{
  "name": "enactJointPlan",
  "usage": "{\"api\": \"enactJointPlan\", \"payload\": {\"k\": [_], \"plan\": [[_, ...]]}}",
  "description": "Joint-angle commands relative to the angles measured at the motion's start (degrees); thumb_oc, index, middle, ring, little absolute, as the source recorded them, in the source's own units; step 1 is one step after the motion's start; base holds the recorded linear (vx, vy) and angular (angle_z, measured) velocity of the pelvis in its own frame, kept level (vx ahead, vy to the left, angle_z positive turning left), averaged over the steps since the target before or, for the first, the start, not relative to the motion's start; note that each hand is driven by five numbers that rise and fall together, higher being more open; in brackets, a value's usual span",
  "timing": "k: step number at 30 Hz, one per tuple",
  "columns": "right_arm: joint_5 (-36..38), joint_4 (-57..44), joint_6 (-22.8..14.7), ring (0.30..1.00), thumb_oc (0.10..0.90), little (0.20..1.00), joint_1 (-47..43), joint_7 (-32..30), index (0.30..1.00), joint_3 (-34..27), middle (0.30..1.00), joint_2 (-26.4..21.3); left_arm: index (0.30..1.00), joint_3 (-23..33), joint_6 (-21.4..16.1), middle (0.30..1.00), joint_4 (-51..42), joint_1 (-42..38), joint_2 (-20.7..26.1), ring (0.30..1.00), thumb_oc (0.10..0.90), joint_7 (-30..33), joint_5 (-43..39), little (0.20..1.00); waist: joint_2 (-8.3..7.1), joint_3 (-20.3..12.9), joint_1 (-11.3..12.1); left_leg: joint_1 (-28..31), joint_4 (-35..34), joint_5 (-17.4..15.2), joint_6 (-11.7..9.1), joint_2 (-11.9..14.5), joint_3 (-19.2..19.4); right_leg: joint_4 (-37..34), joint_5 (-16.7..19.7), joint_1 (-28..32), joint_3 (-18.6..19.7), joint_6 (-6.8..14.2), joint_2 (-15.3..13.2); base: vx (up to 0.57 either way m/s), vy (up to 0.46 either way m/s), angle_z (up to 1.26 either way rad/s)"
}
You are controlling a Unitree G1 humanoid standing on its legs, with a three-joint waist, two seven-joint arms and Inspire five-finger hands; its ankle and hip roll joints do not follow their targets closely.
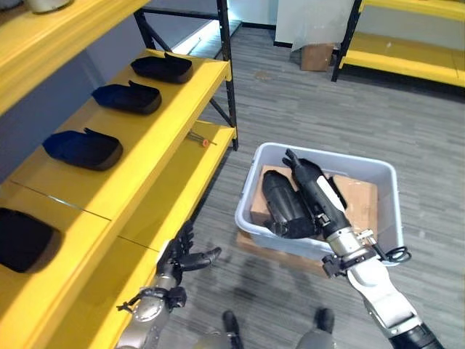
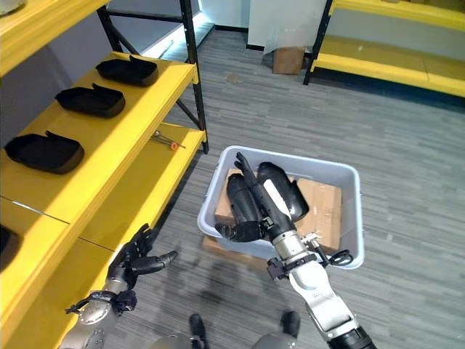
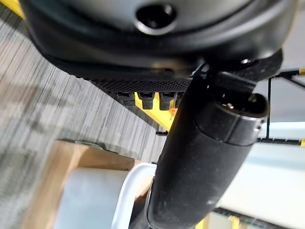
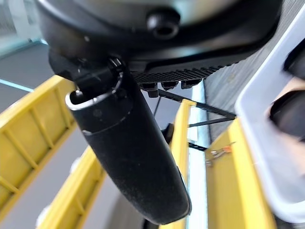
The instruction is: Move parts from the plastic box to the shelf.
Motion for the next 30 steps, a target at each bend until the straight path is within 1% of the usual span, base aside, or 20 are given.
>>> {"api": "enactJointPlan", "payload": {"k": [1, 4, 5, 6, 8, 9, 11, 13, 14, 15, 16, 17, 18, 19, 20, 21, 22, 25, 27, 30], "plan": [[0.36, -5.73, -5.32, 1.0, 0.9, 1.0, -4.03, -1.1, 1.0, -5.03, 1.0, -1.22, 1.0, 0.33, -4.88, 1.0, -5.63, -0.51, 0.66, 1.0, 0.9, -1.42, 0.12, 1.0, 0.6, -5.6, -0.68, 4.69, 2.13, -5.38, -0.09, 3.69, -5.08, 1.29, 2.87, -4.03, 1.81, -2.21, 4.06, 0.15, -0.27, -0.43], [1.26, -5.68, -5.54, 1.0, 0.9, 1.0, -3.04, -1.4, 1.0, -6.22, 1.0, -2.23, 1.0, -0.07, -4.66, 1.0, -5.22, -0.48, 0.18, 1.0, 0.9, -1.97, -0.33, 1.0, 1.0, -6.1, -1.55, 5.03, 0.74, -1.72, -1.85, 6.46, -4.55, 1.18, 1.17, -3.77, 1.47, -3.3, 6.86, 0.07, -0.214, -0.28], [1.28, -5.69, -5.54, 1.0, 0.9, 1.0, -3.01, -1.39, 1.0, -6.25, 1.0, -2.27, 1.0, -0.1, -4.68, 1.0, -5.19, -0.51, 0.15, 1.0, 0.9, -1.98, -0.34, 1.0, 1.12, -6.13, -1.54, 5.09, 0.53, -1.56, -1.97, 6.6, -4.57, 1.22, 1.11, -3.79, 1.41, -3.41, 7.02, 0.04, -0.159, -0.31], [1.47, -5.62, -5.68, 1.0, 0.9, 1.0, -2.58, -1.7, 1.0, -6.74, 1.0, -2.41, 1.0, -0.48, -4.62, 1.0, -5.12, -0.7, 0.07, 1.0, 0.9, -1.99, -0.34, 1.0, 1.32, -6.18, -1.96, 5.11, -0.31, -0.14, -2.66, 7.6, -4.33, 1.28, 0.63, -3.88, 1.32, -3.74, 7.9, 0.05, -0.222, -0.14], [1.29, -5.98, -6.25, 1.0, 0.9, 1.0, -0.47, -2.49, 1.0, -8.82, 1.0, -3.22, 1.0, -1.98, -4.42, 1.0, -4.54, -2.09, 0.02, 1.0, 0.9, -2.26, -0.25, 1.0, 1.99, -6.09, -3.06, 4.67, -1.48, 4.3, -4.85, 11.09, -3.18, 1.8, -1.11, -3.97, 0.11, -4.82, 10.13, 0.07, -0.286, 0.03], [1.0, -6.08, -6.32, 1.0, 0.9, 1.0, 0.05, -2.81, 1.0, -9.32, 1.0, -3.48, 1.0, -2.25, -4.31, 1.0, -4.49, -2.37, -0.08, 1.0, 0.9, -2.41, -0.15, 1.0, 1.94, -6.04, -3.29, 4.23, -1.23, 5.26, -5.02, 11.7, -2.92, 1.8, -1.36, -4.12, -0.09, -5.18, 10.53, 0.06, -0.21, 0.12], [0.26, -6.35, -6.46, 1.0, 0.9, 1.0, 1.76, -3.71, 1.0, -10.77, 1.0, -3.98, 1.0, -2.86, -4.27, 1.0, -4.45, -2.79, -0.39, 1.0, 0.9, -2.56, -0.07, 1.0, 2.46, -5.62, -3.97, 3.31, 0.76, 6.97, -5.97, 13.36, -2.94, 2.27, -2.75, -3.92, -0.39, -6.17, 11.89, 0.06, -0.185, 0.14], [0.39, -6.36, -6.55, 1.0, 0.9, 1.0, 2.64, -3.92, 1.0, -11.66, 1.0, -4.24, 1.0, -2.95, -4.18, 1.0, -4.21, -2.75, -0.66, 1.0, 0.9, -2.56, 0.01, 1.0, 2.56, -4.99, -4.1, 1.47, 5.7, 8.49, -6.39, 14.54, -4.39, 2.08, -3.68, -3.31, 0.09, -7.59, 13.18, 0.05, -0.233, 0.17], [0.53, -6.62, -6.78, 1.0, 0.9, 1.0, 2.27, -4.4, 1.0, -11.98, 1.0, -4.72, 1.0, -2.67, -4.16, 1.0, -4.07, -2.65, -0.89, 1.0, 0.9, -2.38, -0.16, 1.0, 1.82, -3.41, -3.22, -2.57, 15.1, 9.16, -5.35, 13.86, -9.26, 1.37, -3.92, -2.45, 1.49, -9.23, 14.18, 0.03, -0.267, 0.09], [0.43, -6.53, -6.85, 1.0, 0.9, 1.0, 2.18, -4.5, 1.0, -11.97, 1.0, -5.11, 1.0, -2.59, -4.12, 1.0, -4.07, -2.39, -1.04, 1.0, 0.9, -2.19, -0.35, 1.0, 1.33, -2.45, -2.65, -4.82, 18.65, 8.36, -4.46, 11.87, -12.3, 0.78, -4.19, -1.95, 2.12, -9.62, 14.28, 0.02, -0.2, -0.07], [0.22, -6.59, -6.88, 1.0, 0.9, 1.0, 1.88, -4.46, 1.0, -11.97, 1.0, -5.41, 1.0, -2.35, -3.98, 1.0, -4.31, -2.02, -1.07, 1.0, 0.9, -2.21, -0.61, 1.0, 0.69, -2.13, -2.28, -7.28, 18.48, 7.6, -3.41, 9.94, -14.16, -0.01, -4.03, -1.72, 2.36, -9.49, 13.81, 0.08, -0.023, -0.32], [-0.86, -6.18, -6.8, 1.0, 0.9, 1.0, 1.38, -4.93, 1.0, -12.66, 1.0, -6.09, 1.0, -2.05, -4.03, 1.0, -5.23, -1.32, -0.92, 1.0, 0.9, -2.41, -0.93, 1.0, 0.23, -1.16, -1.48, -10.07, 12.87, 4.7, -2.35, 7.79, -16.22, -0.94, -3.98, -1.21, 3.29, -8.41, 13.24, 0.07, 0.025, -0.45], [-0.87, -6.17, -6.8, 1.0, 0.9, 1.0, 1.34, -4.94, 1.0, -12.65, 1.0, -6.08, 1.0, -2.02, -4.02, 1.0, -5.25, -1.34, -0.9, 1.0, 0.9, -2.41, -0.93, 1.0, 0.11, -1.27, -1.53, -10.13, 12.53, 5.05, -2.26, 7.62, -16.16, -1.01, -3.81, -1.39, 3.28, -8.38, 13.1, 0.14, 0.118, -0.18], [-2.99, -5.36, -6.73, 1.0, 0.9, 1.0, 0.9, -5.74, 1.0, -13.5, 1.0, -6.98, 1.0, -2.23, -4.38, 1.0, -5.47, -1.14, -0.58, 1.0, 0.9, -2.67, -0.89, 1.0, -0.06, -0.97, -1.12, -12.24, 7.12, 6.07, -3.0, 8.35, -16.46, -1.2, -3.71, -1.33, 3.91, -7.54, 12.55, 0.09, 0.139, 0.06], [-4.45, -4.59, -6.59, 1.0, 0.9, 1.0, 0.47, -6.64, 1.0, -13.95, 1.0, -7.54, 1.0, -2.47, -4.46, 1.0, -5.6, -1.16, -0.33, 1.0, 0.9, -2.82, -0.78, 1.0, 0.16, -0.56, -0.67, -13.72, 5.14, 7.56, -3.64, 8.57, -17.23, -1.16, -3.76, -1.11, 4.19, -7.21, 12.43, 0.1, 0.134, -0.02], [-4.54, -4.51, -6.62, 1.0, 0.9, 1.0, 0.43, -6.73, 1.0, -13.94, 1.0, -7.54, 1.0, -2.5, -4.47, 1.0, -5.58, -1.21, -0.35, 1.0, 0.9, -2.81, -0.78, 1.0, 0.17, -0.58, -0.66, -13.59, 4.78, 7.79, -3.69, 8.55, -17.21, -1.12, -3.8, -1.16, 4.18, -7.22, 12.43, 0.12, 0.156, -0.23], [-6.34, -3.62, -6.49, 1.0, 0.9, 1.0, 0.32, -6.65, 1.0, -14.39, 1.0, -8.53, 1.0, -2.35, -4.54, 1.0, -5.73, -0.84, -0.19, 1.0, 0.9, -3.17, -0.89, 1.0, 0.86, -0.41, -0.35, -12.94, 1.81, 7.78, -3.78, 8.61, -18.33, 0.01, -4.75, -1.17, 5.14, -6.6, 12.57, 0.14, 0.14, -0.31], [-8.57, -1.78, -5.76, 1.0, 0.9, 1.0, -0.33, -6.52, 1.0, -14.27, 1.0, -9.26, 1.0, -2.6, -4.61, 1.0, -5.41, -1.17, 0.07, 1.0, 0.9, -3.57, -0.86, 1.0, 1.13, -0.33, 0.15, -10.83, 0.75, 6.42, -3.65, 7.76, -18.18, 0.69, -4.67, -1.31, 6.3, -6.4, 12.25, 0.09, 0.153, -0.52], [-10.59, 0.76, -4.94, 1.0, 0.9, 1.0, -0.76, -6.92, 1.0, -15.53, 1.0, -10.68, 1.0, -2.79, -4.78, 1.0, -6.17, -1.7, 1.24, 1.0, 0.9, -4.5, -1.11, 1.0, 0.81, 0.5, -0.26, -10.36, 1.39, 4.62, -2.8, 6.17, -15.63, 0.69, -3.94, -2.0, 7.07, -5.71, 10.54, 0.05, 0.27, -0.71], [-13.49, 2.49, -4.46, 1.0, 0.9, 1.0, -3.62, -8.27, 1.0, -14.88, 1.0, -12.45, 1.0, -2.88, -5.21, 1.0, -6.95, -2.21, 2.38, 1.0, 0.9, -4.49, -1.49, 1.0, 0.69, 1.93, -0.01, -11.05, 1.04, 4.19, -2.14, 5.07, -14.51, 0.32, -2.51, -4.02, 8.37, -4.93, 9.36, -0.09, 0.15, -0.22]]}}
